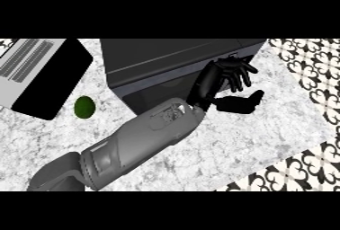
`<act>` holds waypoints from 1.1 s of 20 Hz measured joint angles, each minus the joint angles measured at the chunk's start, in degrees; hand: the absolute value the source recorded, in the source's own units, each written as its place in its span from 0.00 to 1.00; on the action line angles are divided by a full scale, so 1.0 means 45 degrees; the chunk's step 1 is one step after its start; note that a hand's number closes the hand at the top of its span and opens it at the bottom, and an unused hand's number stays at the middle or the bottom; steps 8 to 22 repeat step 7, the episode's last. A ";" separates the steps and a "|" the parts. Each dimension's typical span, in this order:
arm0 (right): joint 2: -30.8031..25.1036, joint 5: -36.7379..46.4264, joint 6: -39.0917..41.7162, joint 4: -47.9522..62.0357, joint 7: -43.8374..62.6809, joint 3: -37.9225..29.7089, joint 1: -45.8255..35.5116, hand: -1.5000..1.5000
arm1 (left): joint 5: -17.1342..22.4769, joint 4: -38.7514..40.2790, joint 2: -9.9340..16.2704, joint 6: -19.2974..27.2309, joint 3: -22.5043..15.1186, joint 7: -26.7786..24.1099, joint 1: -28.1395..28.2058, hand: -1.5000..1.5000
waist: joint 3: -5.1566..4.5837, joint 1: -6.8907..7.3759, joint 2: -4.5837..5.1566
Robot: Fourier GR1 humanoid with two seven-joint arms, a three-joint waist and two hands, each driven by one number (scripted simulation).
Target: Pick up the milk, place it into the microwave and close the microwave
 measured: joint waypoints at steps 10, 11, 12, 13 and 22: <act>-0.0288 -0.0291 0.0002 0.0002 0.0106 -0.0395 0.0396 0.00 | 0.0480 -0.0107 0.0007 -0.0432 -0.0260 -0.0341 0.0094 0.00 | -0.0011 0.0448 -0.0093; -0.0288 -0.0291 0.0002 0.0002 0.0106 -0.0395 0.0396 0.00 | 0.0480 -0.0107 0.0007 -0.0432 -0.0260 -0.0341 0.0094 0.00 | -0.0011 0.0448 -0.0093; -0.0288 -0.0291 0.0002 0.0002 0.0106 -0.0395 0.0396 0.00 | 0.0480 -0.0107 0.0007 -0.0432 -0.0260 -0.0341 0.0094 0.00 | -0.0011 0.0448 -0.0093; -0.0288 -0.0291 0.0002 0.0002 0.0106 -0.0395 0.0396 0.00 | 0.0480 -0.0107 0.0007 -0.0432 -0.0260 -0.0341 0.0094 0.00 | -0.0011 0.0448 -0.0093; -0.0288 -0.0291 0.0002 0.0002 0.0106 -0.0395 0.0396 0.00 | 0.0480 -0.0107 0.0007 -0.0432 -0.0260 -0.0341 0.0094 0.00 | -0.0011 0.0448 -0.0093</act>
